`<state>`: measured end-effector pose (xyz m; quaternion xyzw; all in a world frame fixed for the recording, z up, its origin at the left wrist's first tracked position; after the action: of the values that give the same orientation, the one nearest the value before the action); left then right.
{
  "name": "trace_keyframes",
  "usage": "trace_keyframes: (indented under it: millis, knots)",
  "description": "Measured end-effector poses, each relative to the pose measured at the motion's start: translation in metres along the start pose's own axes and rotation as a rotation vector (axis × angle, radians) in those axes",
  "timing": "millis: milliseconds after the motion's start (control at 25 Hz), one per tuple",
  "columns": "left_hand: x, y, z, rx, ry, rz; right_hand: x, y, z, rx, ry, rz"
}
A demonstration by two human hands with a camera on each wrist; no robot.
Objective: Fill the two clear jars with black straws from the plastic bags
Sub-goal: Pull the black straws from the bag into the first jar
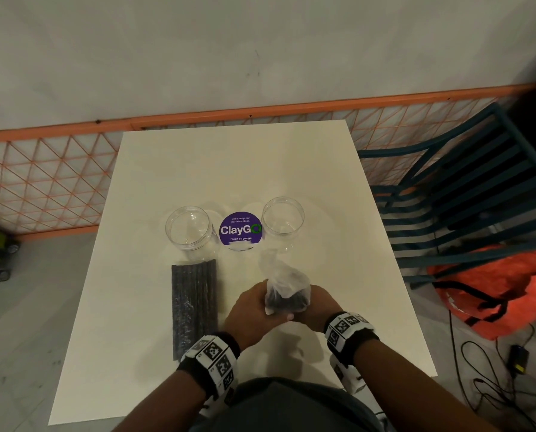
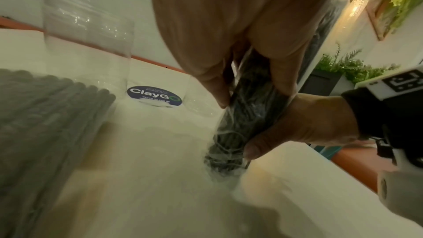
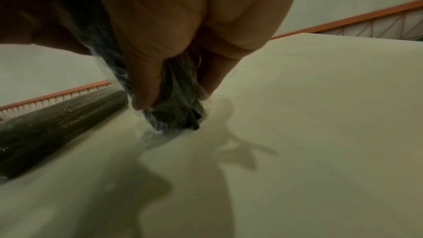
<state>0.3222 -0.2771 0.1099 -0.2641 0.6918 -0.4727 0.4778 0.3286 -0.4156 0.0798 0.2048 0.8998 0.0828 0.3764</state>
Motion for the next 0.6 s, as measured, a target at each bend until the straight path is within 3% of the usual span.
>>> trace_keyframes:
  millis: [120, 240, 480, 600]
  knots:
    - [-0.001, -0.014, 0.003, 0.072, -0.030, -0.091, 0.002, -0.003, 0.007, 0.005, -0.012, -0.033]
    - [-0.005, -0.017, 0.006, 0.055, -0.062, -0.070, 0.002, -0.002, 0.011, -0.019, -0.031, -0.039]
    - [-0.001, 0.001, 0.014, -0.054, 0.001, 0.095, -0.027, -0.009, -0.003, -0.190, -0.101, 0.347]
    - [0.006, 0.000, 0.016, 0.007, 0.061, 0.076, -0.032, -0.005, -0.011, -0.139, -0.111, 0.261]
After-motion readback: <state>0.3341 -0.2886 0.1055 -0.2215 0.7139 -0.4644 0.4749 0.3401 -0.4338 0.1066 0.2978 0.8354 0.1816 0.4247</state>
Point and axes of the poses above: each hand's wrist, its own z-axis towards the middle knuckle, its own x-axis out of the palm, y = z × x, the point moved 7 cm from there along z, towards the middle knuckle, and after that the axes turned 14 degrees about x, right-handed, at the moved point
